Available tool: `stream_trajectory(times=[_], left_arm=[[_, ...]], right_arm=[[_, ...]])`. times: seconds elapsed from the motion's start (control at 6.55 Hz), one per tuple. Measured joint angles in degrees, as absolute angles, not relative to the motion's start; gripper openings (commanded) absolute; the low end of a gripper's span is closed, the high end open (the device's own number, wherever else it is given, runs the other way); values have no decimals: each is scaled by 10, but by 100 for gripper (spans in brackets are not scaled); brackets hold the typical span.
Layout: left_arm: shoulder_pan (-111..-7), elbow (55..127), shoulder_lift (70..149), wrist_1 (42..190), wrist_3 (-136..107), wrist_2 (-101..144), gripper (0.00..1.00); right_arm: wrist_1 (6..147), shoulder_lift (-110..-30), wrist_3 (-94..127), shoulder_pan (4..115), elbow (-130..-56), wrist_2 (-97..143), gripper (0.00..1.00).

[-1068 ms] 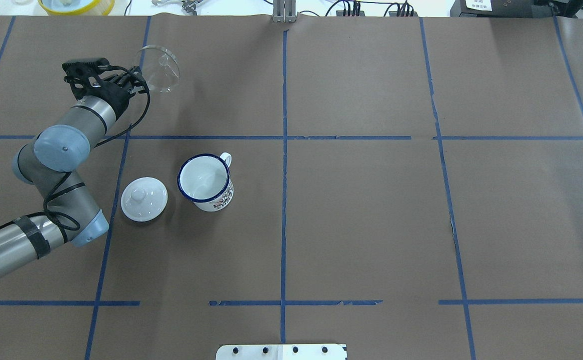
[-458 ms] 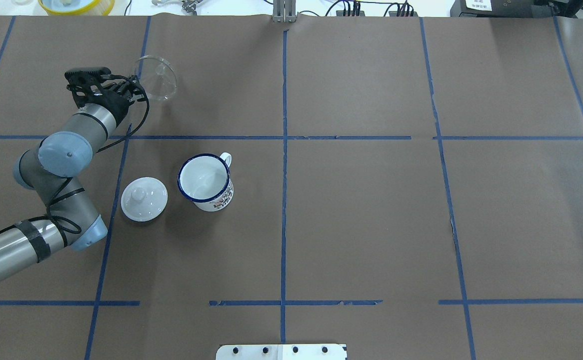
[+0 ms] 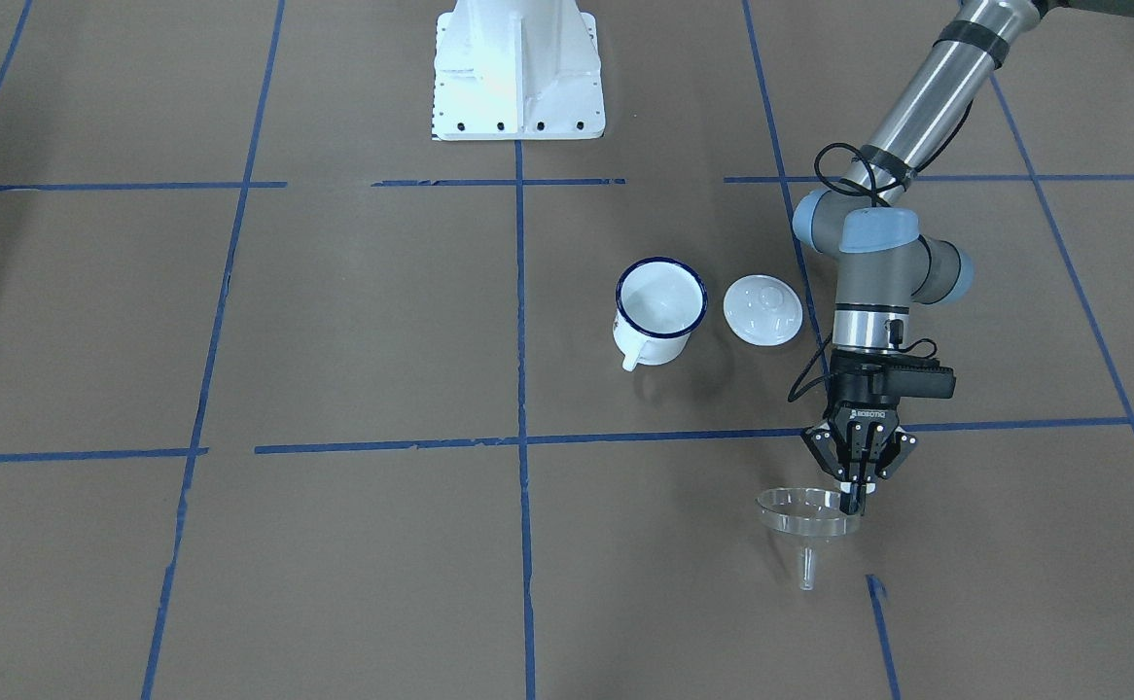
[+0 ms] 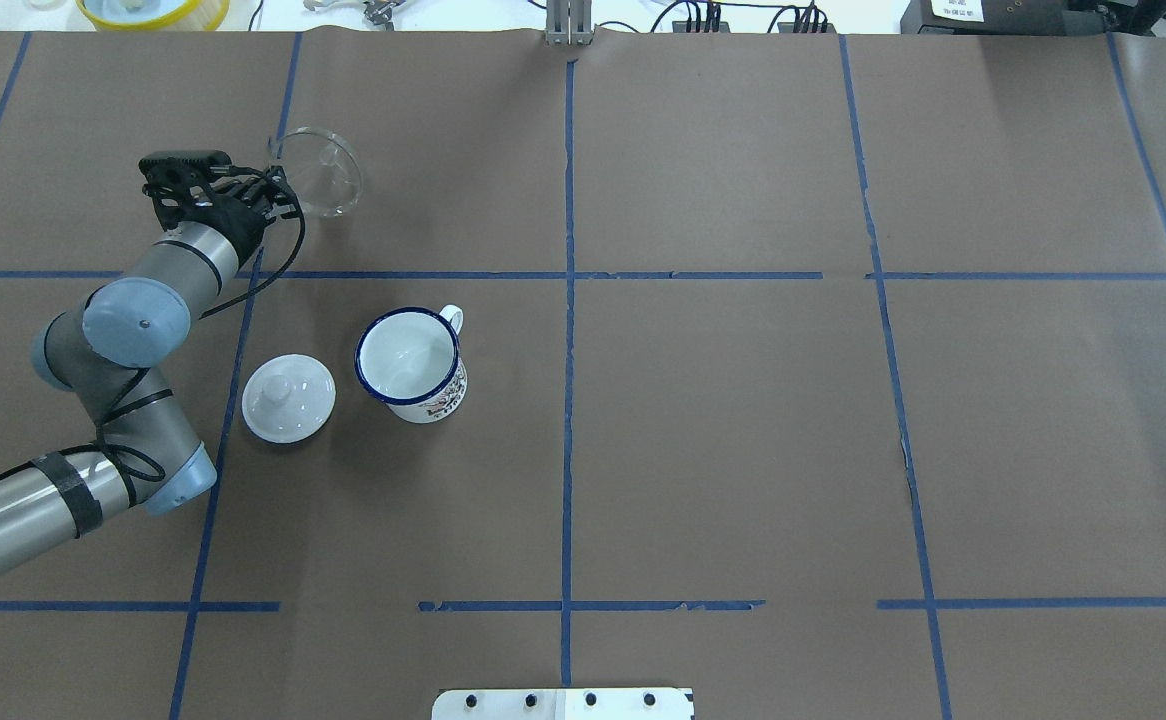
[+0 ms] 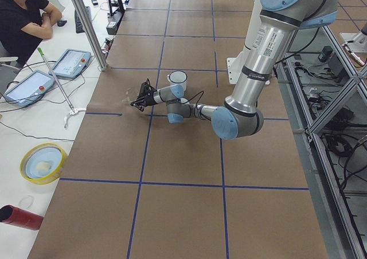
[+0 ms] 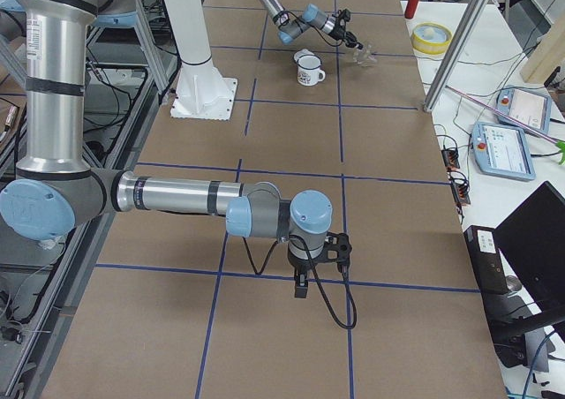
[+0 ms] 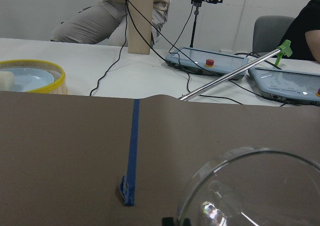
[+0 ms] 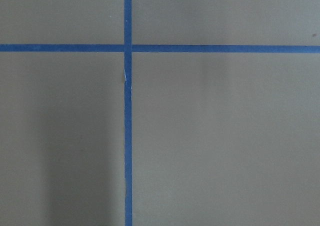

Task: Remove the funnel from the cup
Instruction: 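Lower the funnel onto the table and open the left gripper, then move the left gripper back over the white lid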

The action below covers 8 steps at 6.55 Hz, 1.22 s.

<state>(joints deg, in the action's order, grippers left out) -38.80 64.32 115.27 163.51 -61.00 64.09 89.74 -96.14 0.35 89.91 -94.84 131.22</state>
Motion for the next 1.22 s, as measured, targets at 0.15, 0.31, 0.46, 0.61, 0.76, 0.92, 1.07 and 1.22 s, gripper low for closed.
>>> stream_trajectory(times=[0.15,0.31,0.46,0.61,0.76,0.92,1.07,1.22], left_arm=[[-387,644,1152,1635,-610,641,100],[-387,644,1152,1636,-609,642,100],[-387,645,1152,1636,-609,642,100],[-389,652,1152,1637,-607,650,100],[-397,677,1149,1638,-591,681,100],[-407,717,1130,1638,-568,726,100],[-412,759,1098,1636,-559,765,100],[-414,803,1062,1625,-556,800,100]], right_arm=[[897,-961,4,899,-948,1312,100],[897,-961,4,899,-948,1312,100],[897,-961,4,899,-948,1312,100],[897,-961,4,899,-948,1312,100],[897,-961,4,899,-948,1312,100],[897,-961,4,899,-948,1312,100],[897,-961,4,899,-948,1312,100],[897,-961,4,899,-949,1312,100]])
